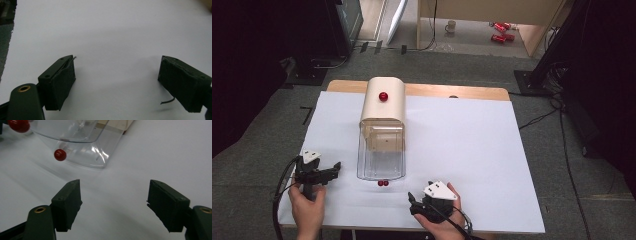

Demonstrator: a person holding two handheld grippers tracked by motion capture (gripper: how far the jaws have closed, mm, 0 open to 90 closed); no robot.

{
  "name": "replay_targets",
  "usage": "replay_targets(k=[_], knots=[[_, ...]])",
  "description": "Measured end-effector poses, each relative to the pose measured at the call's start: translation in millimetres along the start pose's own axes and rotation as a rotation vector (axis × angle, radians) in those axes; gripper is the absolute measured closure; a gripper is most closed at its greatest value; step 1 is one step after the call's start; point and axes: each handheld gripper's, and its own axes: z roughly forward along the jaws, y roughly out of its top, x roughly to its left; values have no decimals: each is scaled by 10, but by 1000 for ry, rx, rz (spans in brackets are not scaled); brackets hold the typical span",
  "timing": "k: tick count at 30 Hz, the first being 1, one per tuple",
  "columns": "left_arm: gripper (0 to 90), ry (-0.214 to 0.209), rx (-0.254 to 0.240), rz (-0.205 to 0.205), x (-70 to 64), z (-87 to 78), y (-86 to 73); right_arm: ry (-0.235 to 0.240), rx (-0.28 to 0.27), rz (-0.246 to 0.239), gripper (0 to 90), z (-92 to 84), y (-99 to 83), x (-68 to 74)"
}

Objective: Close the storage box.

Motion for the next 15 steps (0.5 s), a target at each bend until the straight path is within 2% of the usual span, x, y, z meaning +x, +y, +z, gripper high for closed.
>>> replay_targets(k=[3,15], knots=[[141,0,1,1,1,-1,0,18,-2,0,297,26,24,73],[141,0,3,3,1,-1,0,36,-1,-19,359,87,77,240]])
